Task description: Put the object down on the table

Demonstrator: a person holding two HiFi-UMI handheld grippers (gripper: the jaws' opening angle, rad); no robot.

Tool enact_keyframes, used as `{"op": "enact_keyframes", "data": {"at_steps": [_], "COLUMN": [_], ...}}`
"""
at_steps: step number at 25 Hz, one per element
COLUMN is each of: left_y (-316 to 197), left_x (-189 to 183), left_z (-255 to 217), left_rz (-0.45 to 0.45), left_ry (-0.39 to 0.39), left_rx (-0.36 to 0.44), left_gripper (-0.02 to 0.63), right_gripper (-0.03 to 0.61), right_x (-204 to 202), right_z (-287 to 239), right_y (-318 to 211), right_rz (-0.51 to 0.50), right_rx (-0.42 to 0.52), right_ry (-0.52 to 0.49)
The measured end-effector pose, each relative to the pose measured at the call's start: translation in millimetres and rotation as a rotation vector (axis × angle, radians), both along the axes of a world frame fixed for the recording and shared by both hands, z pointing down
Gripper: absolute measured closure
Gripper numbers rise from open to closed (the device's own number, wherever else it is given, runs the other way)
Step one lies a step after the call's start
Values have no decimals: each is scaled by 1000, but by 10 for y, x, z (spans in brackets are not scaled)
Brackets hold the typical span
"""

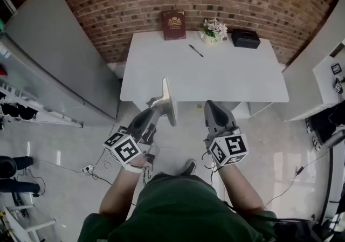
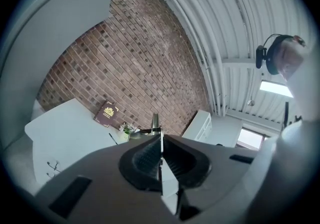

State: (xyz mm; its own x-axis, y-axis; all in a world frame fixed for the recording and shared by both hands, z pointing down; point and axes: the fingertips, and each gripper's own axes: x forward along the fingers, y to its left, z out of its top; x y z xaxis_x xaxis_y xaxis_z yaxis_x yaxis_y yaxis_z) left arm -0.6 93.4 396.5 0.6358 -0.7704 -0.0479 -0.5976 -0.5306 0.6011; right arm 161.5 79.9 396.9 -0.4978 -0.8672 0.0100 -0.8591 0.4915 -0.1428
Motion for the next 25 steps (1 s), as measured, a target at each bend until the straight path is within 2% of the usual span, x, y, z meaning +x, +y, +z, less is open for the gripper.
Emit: {"op": "enact_keyframes", "data": {"at_steps": [9,16,19,25], "left_y": [-206,-440,-684,-1317], "left_x": [184,-68,-138,-133], "left_z": [69,172,206,213], "left_rz": [-40,-75,-67,7], "left_ry": [-18,-5,23,61], "left_rx": [-18,-25,-28,-11], "left_gripper": [604,604,604,604], "right_gripper": [575,575,575,575], "right_x": [176,-10,-26,18], "right_z": [104,178,169,95], "right_y": [-270,-502,-657,-1150], "right_rz": [-44,-70,-49,39], "right_rx": [-19,-38,-33,-23], "right_ry": [-19,-9,16,58]}}
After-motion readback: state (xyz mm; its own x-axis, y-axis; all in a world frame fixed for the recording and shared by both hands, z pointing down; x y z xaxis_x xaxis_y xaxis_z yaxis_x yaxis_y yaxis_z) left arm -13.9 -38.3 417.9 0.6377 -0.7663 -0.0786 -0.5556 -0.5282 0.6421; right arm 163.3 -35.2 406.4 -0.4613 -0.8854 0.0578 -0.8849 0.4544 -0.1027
